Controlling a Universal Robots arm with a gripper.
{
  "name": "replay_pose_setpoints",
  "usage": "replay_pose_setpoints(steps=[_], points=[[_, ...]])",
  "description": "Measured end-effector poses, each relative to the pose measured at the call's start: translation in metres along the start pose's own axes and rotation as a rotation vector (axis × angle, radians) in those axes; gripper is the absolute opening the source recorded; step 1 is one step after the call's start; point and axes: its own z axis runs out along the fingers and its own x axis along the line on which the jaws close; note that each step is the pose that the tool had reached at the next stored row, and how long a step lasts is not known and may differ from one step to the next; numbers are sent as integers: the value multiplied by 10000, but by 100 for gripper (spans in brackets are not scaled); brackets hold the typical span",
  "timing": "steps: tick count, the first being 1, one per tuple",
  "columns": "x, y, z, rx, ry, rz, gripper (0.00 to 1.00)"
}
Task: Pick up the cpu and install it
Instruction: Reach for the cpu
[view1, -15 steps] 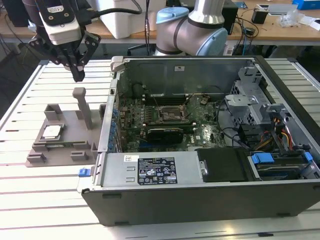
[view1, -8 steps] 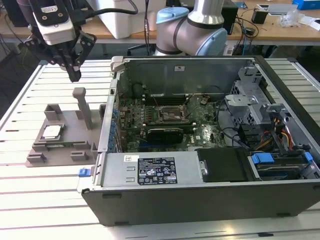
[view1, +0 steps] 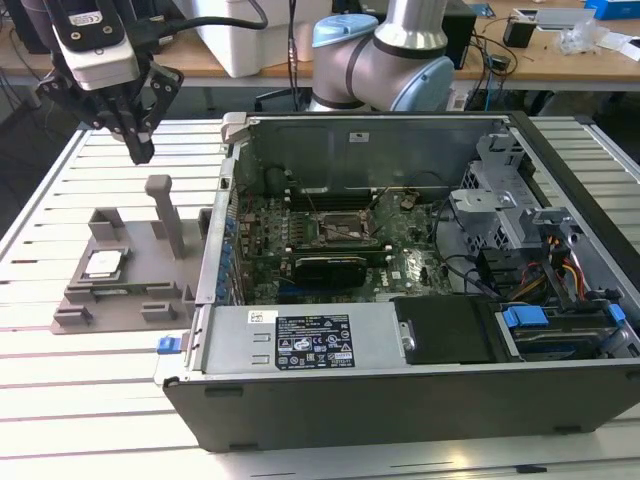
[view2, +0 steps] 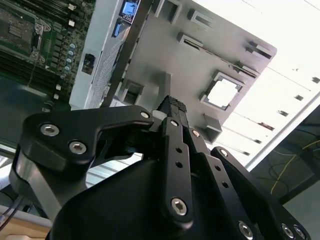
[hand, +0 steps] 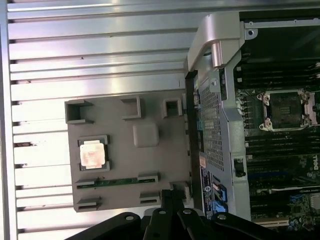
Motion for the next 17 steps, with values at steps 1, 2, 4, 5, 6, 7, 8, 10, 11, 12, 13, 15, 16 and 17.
replay_pose_setpoints(steps=[1,2,4,5,6,7,8,10,11,12,13,15,16,17], points=[[15,-1,-1,0,0,0,11],[31,-2,-1,0,0,0,11],[51,-4,-1,0,0,0,11],[65,-5,-1,0,0,0,11],[72,-5,-2,0,0,0,11],[80,-6,-2,0,0,0,11],[88,-7,-2,0,0,0,11],[104,-8,-2,0,0,1,11],[114,-8,-3,0,0,0,11],[131,-10,-3,0,0,0,11],[146,-11,-3,0,0,1,11],[173,-13,-4,0,0,0,11],[182,-13,-4,0,0,1,11],[189,-14,-5,0,0,1,11]])
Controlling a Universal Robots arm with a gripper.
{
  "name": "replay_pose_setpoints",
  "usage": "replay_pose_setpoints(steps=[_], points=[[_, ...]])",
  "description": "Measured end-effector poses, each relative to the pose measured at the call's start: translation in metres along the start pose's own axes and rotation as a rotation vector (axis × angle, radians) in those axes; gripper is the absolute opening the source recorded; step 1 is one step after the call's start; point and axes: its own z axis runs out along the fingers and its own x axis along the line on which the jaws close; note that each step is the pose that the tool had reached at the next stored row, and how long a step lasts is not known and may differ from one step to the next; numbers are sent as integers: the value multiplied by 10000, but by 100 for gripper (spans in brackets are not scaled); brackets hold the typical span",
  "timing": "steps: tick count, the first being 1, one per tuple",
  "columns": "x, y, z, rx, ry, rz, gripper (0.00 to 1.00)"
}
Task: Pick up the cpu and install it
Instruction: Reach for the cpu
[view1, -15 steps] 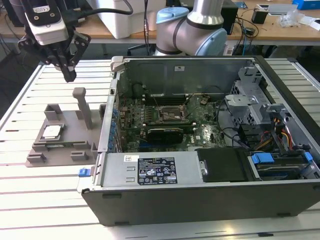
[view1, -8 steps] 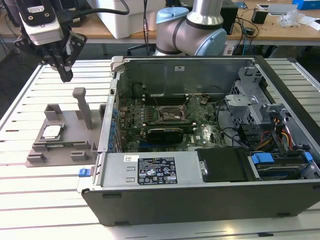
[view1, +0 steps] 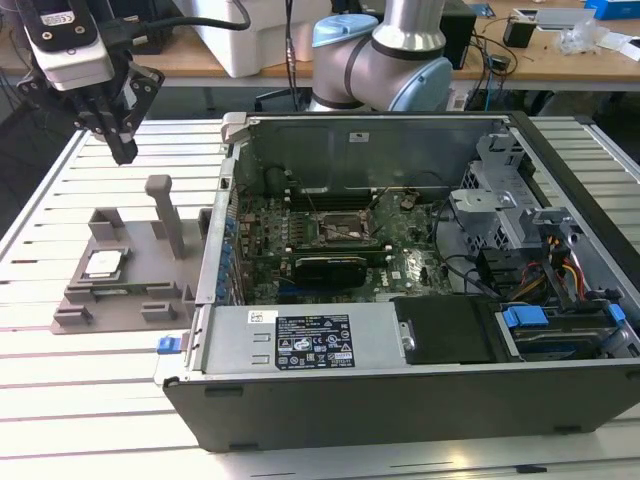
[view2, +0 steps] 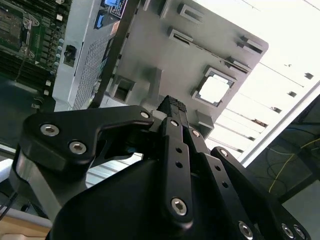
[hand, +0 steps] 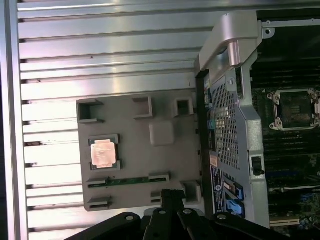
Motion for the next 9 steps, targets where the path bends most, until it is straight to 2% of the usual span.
replay_pose_setpoints(steps=[9], points=[[100,-8,-2,0,0,-1,11]])
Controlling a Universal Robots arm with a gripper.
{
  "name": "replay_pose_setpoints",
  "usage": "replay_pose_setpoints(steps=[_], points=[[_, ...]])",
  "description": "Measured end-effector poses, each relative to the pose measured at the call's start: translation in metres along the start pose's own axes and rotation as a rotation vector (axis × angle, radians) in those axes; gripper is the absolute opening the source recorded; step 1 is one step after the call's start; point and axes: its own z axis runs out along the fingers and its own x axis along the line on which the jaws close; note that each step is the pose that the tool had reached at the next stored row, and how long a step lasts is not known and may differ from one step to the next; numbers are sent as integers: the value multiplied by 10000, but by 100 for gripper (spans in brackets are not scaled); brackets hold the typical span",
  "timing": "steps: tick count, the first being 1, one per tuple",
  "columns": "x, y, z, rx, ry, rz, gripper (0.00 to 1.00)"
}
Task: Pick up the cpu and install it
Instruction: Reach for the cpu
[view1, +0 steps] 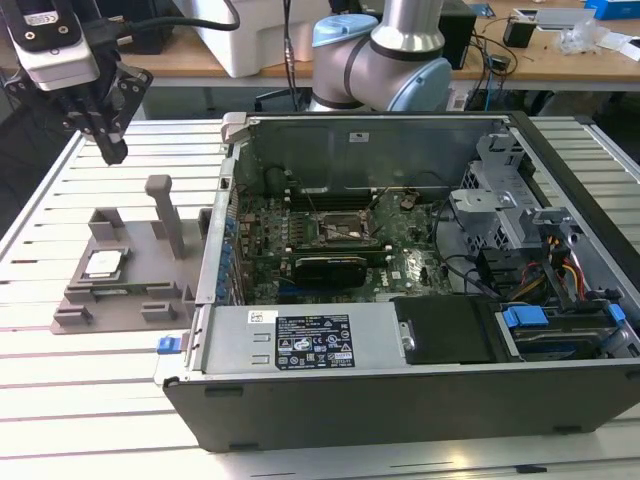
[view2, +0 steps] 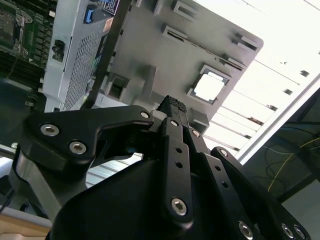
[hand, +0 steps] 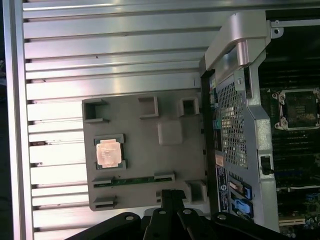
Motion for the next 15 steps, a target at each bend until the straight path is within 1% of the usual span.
replay_pose_setpoints(steps=[4,10,15], points=[[40,-3,-1,1,0,0,11],[149,-11,-4,0,0,1,11],[214,-16,-5,0,0,0,11]])
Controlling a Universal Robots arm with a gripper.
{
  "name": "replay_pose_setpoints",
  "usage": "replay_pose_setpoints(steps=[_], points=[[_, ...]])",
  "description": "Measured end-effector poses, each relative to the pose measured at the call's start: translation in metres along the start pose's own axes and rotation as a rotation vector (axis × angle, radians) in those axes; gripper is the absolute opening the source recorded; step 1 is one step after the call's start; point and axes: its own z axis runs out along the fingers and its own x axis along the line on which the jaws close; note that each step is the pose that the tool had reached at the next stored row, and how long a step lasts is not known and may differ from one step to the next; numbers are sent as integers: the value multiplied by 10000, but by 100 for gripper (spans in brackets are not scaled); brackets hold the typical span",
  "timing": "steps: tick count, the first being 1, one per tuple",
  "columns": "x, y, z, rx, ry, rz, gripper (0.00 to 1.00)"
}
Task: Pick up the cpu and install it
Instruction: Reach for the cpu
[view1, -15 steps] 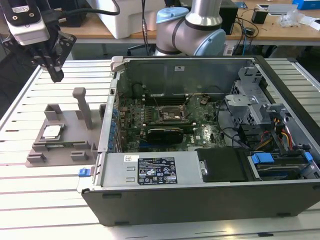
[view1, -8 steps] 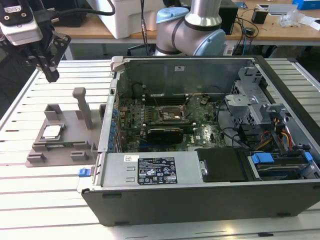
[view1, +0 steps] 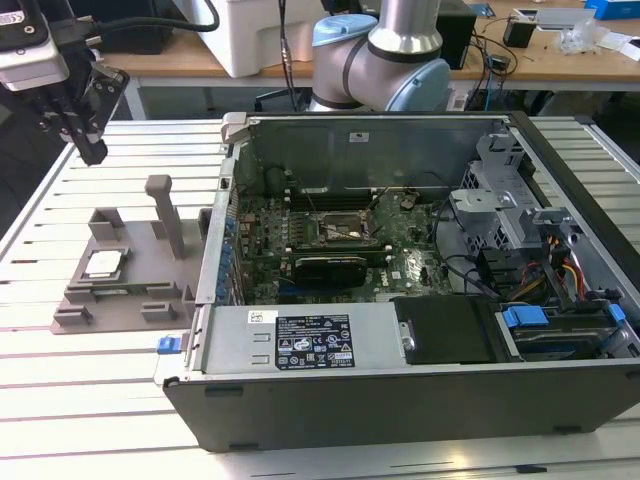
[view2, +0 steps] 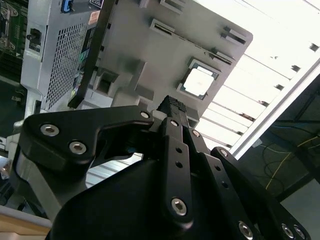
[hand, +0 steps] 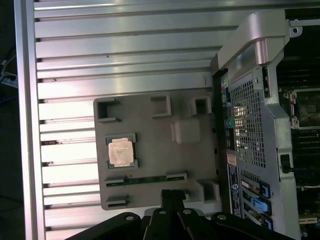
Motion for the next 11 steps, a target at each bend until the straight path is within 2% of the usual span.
replay_pose_setpoints(steps=[11], points=[[146,-11,-4,0,0,1,11]])
